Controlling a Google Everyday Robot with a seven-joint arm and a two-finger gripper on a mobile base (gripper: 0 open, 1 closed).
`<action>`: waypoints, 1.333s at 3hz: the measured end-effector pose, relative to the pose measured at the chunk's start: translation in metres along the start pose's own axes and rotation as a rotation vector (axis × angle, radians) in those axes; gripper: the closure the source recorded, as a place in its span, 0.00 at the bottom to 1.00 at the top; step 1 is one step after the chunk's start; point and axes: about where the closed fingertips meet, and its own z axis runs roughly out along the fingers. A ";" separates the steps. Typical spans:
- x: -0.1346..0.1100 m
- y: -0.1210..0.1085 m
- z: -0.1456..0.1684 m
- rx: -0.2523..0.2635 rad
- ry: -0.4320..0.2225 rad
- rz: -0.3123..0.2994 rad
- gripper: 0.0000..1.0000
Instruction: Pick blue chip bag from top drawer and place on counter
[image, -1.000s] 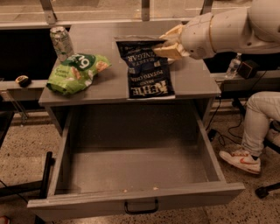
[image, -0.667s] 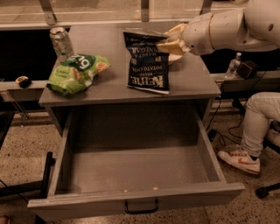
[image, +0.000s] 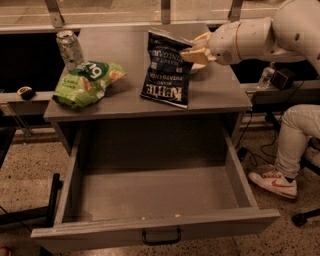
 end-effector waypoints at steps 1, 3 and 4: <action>0.000 0.000 0.000 0.000 0.000 0.000 0.51; 0.000 0.000 0.000 0.000 0.000 0.000 0.00; -0.002 -0.004 -0.022 0.052 0.003 -0.037 0.00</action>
Offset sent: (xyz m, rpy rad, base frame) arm 0.0000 0.0000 0.0000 0.0000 0.0000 0.0000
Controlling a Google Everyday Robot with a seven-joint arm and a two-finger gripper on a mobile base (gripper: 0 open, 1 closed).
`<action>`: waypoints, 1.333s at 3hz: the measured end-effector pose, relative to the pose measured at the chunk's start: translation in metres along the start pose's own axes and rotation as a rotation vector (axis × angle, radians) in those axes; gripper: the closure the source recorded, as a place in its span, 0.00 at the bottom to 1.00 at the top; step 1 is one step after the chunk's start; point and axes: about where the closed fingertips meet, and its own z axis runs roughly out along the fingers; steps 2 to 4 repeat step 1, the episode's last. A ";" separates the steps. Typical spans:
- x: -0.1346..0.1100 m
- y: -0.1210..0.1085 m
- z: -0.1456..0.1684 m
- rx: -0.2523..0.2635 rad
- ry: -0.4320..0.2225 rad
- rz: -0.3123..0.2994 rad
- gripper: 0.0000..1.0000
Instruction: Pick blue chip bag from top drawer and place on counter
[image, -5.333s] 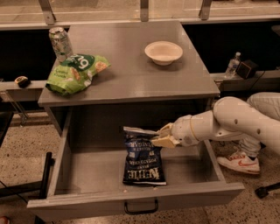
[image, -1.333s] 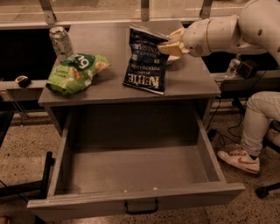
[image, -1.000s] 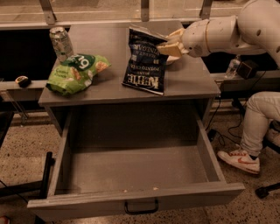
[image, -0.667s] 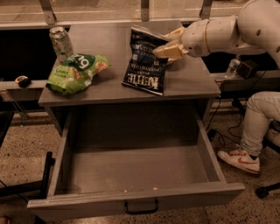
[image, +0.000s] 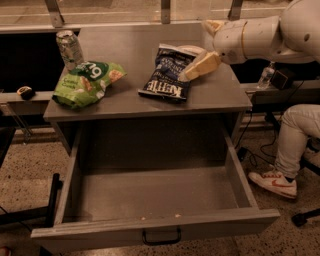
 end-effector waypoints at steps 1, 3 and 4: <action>0.003 -0.006 -0.030 0.064 0.012 -0.025 0.00; 0.003 -0.006 -0.030 0.064 0.012 -0.025 0.00; 0.003 -0.006 -0.030 0.064 0.012 -0.025 0.00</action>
Offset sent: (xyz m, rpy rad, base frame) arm 0.0000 0.0000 0.0000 0.0000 0.0000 0.0000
